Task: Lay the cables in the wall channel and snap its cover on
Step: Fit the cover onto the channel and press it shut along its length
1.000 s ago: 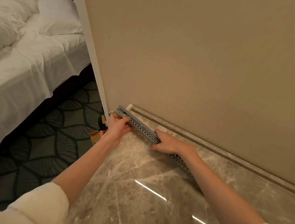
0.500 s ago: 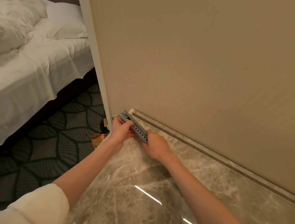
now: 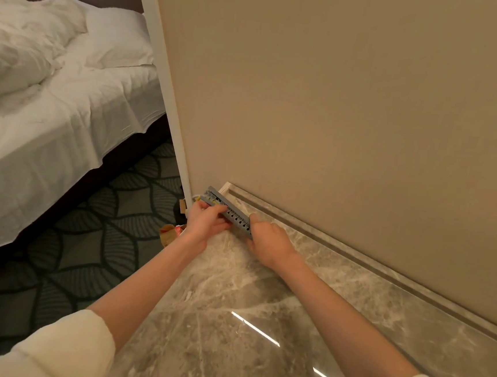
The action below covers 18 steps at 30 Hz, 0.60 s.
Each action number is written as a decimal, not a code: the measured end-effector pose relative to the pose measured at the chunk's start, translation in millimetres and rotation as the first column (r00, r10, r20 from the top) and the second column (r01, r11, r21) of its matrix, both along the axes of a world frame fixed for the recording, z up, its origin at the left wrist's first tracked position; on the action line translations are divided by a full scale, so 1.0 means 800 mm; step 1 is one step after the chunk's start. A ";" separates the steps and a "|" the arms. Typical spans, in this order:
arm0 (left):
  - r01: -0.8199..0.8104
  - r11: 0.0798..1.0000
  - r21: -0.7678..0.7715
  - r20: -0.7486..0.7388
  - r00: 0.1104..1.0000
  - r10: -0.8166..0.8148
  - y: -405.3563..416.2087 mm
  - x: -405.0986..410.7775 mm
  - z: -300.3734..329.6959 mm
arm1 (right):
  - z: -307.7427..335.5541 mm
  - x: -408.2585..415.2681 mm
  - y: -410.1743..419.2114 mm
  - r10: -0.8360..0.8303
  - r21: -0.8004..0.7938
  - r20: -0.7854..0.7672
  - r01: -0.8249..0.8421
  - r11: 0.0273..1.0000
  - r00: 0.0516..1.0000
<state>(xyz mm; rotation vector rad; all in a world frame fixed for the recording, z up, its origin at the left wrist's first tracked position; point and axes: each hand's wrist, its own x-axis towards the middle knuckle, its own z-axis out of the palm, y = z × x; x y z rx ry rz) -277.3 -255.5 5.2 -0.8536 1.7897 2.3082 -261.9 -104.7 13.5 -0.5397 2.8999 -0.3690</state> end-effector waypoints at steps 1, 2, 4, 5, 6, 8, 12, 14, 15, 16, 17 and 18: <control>-0.006 1.000 0.027 0.014 1.000 0.006 -0.003 -0.002 0.003 | 0.000 0.003 -0.003 0.004 0.039 -0.037 -0.003 0.999 0.999; -0.017 0.999 0.044 0.034 0.999 0.016 -0.006 -0.004 0.006 | 0.000 0.006 -0.007 0.009 0.085 -0.072 -0.003 0.996 0.997; -0.046 0.998 0.031 0.080 0.996 0.043 -0.009 -0.008 0.014 | -0.002 0.015 -0.015 0.013 0.165 -0.135 0.009 0.986 0.991; -0.059 0.998 0.012 0.100 0.993 0.057 -0.010 -0.010 0.018 | -0.004 0.020 -0.019 0.013 0.193 -0.162 0.019 0.981 0.987; -0.070 0.998 -0.001 0.113 0.991 0.070 -0.010 -0.012 0.021 | -0.006 0.024 -0.021 0.012 0.214 -0.184 0.028 0.977 0.983; -0.087 0.996 0.000 0.122 0.989 0.087 -0.011 -0.014 0.024 | -0.010 0.029 -0.023 0.008 0.235 -0.207 0.042 0.971 0.978; -0.118 0.992 0.034 0.117 0.987 0.113 -0.017 -0.019 0.024 | -0.011 0.026 -0.027 0.028 0.249 -0.246 0.035 0.968 0.969; -0.141 0.990 0.023 0.102 0.985 0.138 -0.020 -0.021 0.023 | -0.010 0.021 -0.030 0.041 0.246 -0.261 0.026 0.969 0.964; -0.152 0.988 0.022 0.100 0.984 0.149 -0.022 -0.023 0.021 | -0.010 0.019 -0.031 0.044 0.247 -0.268 0.024 0.969 0.962; -0.161 0.987 0.021 0.102 0.982 0.158 -0.022 -0.023 0.020 | -0.010 0.017 -0.032 0.048 0.249 -0.271 0.022 0.968 0.961; -0.167 0.986 0.019 0.105 0.981 0.164 -0.023 -0.024 0.018 | -0.011 0.015 -0.033 0.053 0.252 -0.272 0.018 0.968 0.961; -0.175 0.984 0.021 0.107 0.979 0.171 -0.023 -0.024 0.017 | -0.012 0.014 -0.033 0.059 0.256 -0.275 0.013 0.967 0.960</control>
